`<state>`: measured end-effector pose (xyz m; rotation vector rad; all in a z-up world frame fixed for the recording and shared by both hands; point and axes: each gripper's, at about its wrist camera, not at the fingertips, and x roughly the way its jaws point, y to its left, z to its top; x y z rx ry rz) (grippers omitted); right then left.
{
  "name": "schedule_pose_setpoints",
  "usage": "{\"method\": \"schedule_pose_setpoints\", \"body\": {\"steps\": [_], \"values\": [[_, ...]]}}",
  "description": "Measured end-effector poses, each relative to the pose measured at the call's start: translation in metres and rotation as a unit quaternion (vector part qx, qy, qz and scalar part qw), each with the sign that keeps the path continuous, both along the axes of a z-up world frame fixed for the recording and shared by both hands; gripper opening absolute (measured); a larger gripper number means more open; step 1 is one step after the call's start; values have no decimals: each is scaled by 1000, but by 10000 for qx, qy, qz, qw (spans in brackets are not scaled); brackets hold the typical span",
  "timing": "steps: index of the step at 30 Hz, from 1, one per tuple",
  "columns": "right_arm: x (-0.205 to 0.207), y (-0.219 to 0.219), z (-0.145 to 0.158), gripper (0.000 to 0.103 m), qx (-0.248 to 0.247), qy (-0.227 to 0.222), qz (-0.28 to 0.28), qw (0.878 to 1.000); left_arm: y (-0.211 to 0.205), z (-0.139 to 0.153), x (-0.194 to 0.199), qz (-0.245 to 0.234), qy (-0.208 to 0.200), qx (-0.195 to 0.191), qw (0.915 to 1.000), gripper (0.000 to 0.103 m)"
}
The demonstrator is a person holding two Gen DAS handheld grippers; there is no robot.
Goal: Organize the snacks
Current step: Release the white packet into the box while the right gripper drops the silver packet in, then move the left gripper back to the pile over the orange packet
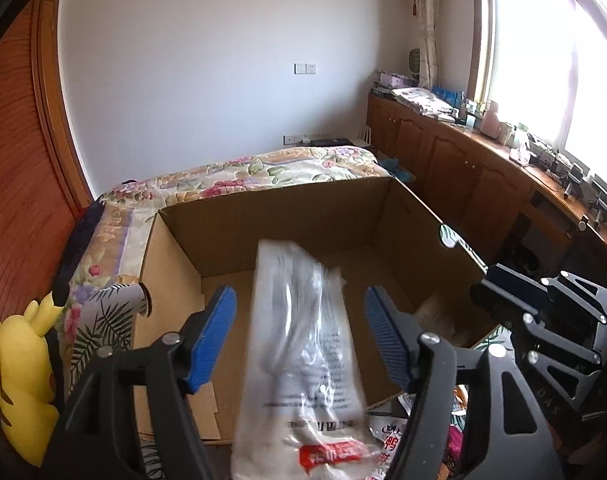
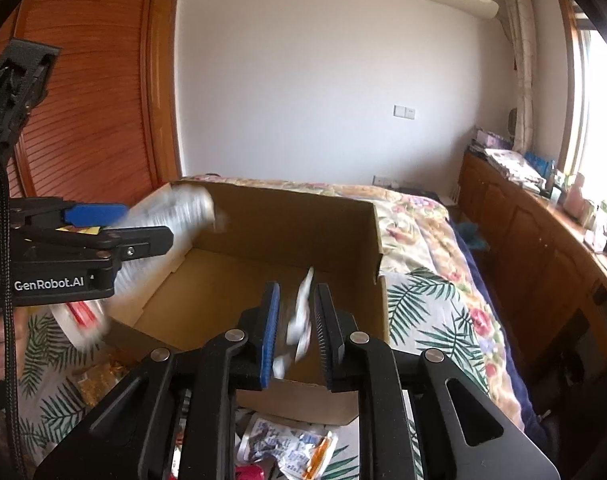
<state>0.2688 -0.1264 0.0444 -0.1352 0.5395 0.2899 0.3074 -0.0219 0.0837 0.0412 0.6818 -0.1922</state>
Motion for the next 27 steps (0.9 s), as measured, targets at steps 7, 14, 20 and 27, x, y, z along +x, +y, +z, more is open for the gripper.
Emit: {"method": "schedule_pose_setpoints", "body": {"steps": [7,14,20,27], "values": [[-9,-6,-5,32,36,12,3,10000,3,4,-16,-61,-127,-93,9999,70],[-44,-14,-10,44,259,-28,52,9996,2,-1,-51,-266,-170,-42,9995,71],[-76,-24,-14,54,431,-18,168,9989,2,-10,-88,-512,-195,68,9985,71],[-104,-22,-36,62,458,177,333,9982,11,-32,-115,-703,26,-37,9975,71]]}}
